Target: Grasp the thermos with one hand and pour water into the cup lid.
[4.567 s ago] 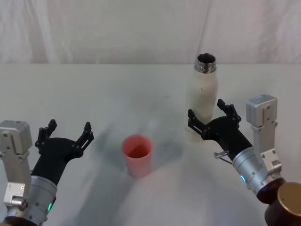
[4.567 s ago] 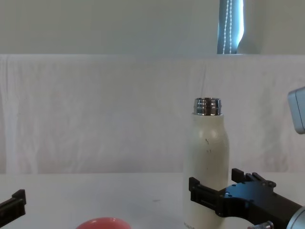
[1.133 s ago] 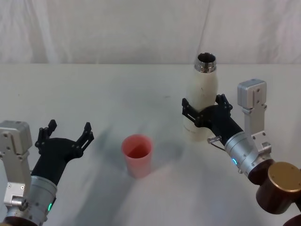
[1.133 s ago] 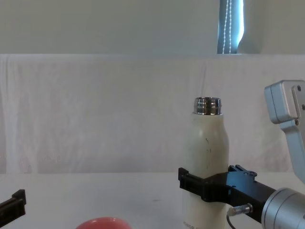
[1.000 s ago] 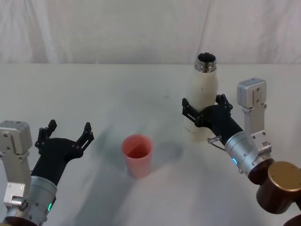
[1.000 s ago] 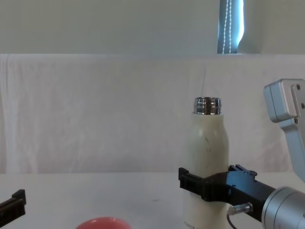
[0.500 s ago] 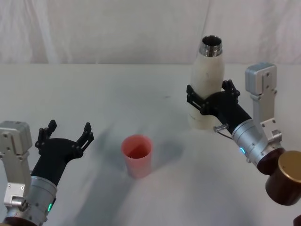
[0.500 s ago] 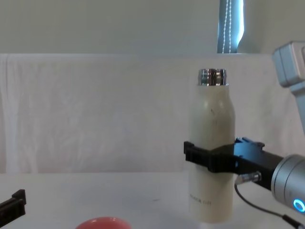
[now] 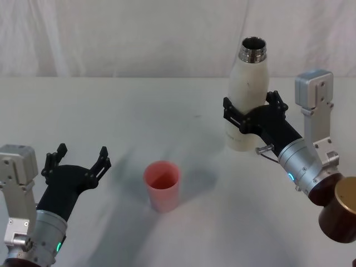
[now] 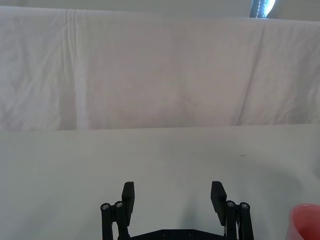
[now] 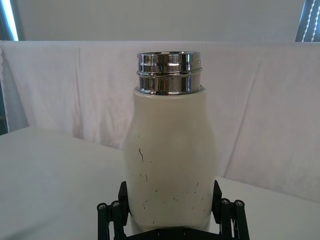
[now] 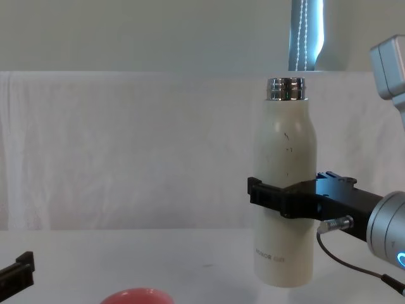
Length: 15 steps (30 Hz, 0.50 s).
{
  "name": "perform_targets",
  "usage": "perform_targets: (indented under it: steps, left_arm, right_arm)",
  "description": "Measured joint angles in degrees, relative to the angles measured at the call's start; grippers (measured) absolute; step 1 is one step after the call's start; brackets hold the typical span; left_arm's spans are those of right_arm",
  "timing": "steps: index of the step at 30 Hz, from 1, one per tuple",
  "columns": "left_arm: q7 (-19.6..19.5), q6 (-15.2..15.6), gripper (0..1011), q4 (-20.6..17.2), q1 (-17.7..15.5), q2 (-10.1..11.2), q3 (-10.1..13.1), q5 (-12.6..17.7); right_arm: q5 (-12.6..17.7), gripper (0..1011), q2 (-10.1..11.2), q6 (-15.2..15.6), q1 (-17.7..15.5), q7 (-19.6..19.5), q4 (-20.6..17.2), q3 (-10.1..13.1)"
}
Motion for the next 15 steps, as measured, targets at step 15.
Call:
perform_targets:
  steps: [15]
  left_arm:
    - [0.0, 0.0, 1001, 0.0, 0.0, 0.0, 0.0, 0.0]
  right_arm:
    - [0.0, 947, -0.1, -0.2, 0.1, 0.0, 0.3, 0.0]
